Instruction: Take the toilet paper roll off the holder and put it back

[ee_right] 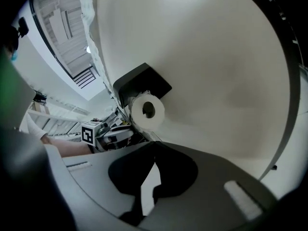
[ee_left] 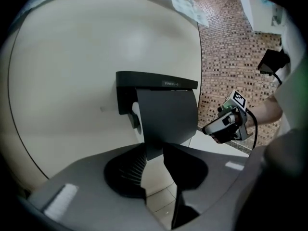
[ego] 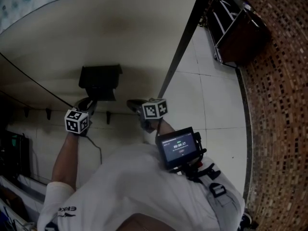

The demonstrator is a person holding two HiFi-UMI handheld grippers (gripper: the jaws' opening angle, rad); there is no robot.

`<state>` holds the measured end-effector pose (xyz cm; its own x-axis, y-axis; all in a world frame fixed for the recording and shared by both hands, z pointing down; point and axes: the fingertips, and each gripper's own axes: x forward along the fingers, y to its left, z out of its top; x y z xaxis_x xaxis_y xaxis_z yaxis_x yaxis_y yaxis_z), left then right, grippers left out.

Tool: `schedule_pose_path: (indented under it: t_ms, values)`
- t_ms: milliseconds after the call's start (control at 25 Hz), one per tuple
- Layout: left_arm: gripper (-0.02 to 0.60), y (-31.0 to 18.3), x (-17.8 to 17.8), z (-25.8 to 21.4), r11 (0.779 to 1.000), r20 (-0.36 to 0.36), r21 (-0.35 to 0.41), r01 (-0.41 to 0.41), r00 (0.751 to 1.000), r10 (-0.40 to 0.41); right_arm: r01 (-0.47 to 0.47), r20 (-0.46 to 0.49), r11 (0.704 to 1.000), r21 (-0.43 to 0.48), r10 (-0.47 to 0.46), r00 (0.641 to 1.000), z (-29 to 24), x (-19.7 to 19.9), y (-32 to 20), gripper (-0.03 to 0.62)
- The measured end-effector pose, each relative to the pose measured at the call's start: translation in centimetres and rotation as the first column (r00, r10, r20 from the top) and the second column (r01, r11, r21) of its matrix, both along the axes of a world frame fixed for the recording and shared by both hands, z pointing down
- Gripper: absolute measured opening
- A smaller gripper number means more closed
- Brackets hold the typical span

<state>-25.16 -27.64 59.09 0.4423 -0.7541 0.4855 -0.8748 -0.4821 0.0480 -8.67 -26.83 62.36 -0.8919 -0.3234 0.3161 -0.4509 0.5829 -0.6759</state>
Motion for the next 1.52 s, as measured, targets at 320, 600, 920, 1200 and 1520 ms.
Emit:
schedule_pose_path:
  t_ms: [320,600,920,1200,1520]
  values:
    - [0.112,-1.1,-0.2,0.6,1.0,0.028,0.002,0.029,0.999,-0.029,-0.011,0.002,1.0,0.021,0.011,1.0,-1.3,0.6,0.4,0.014]
    - [0.113,-1.8,-0.3,0.8,0.998,0.063,0.007,0.063,0.996,-0.063,-0.011,0.003,0.999,0.039,0.011,1.0,-1.8,1.0,0.4,0.014]
    - [0.117,-2.2,0.4,0.9,0.995,0.092,0.026,0.1,0.99,-0.102,0.015,-0.008,0.998,0.058,-0.014,1.0,-2.3,1.6,0.0,0.014]
    - [0.12,-2.8,1.4,0.7,0.984,0.105,0.06,0.168,0.979,-0.174,0.045,-0.023,0.995,0.086,-0.044,0.999,-2.9,3.0,-1.0,0.014]
    - [0.164,-0.6,-0.6,0.9,0.936,0.098,0.135,0.326,0.936,-0.34,0.101,-0.021,0.988,0.116,-0.099,0.995,-3.4,2.9,-0.1,0.014]
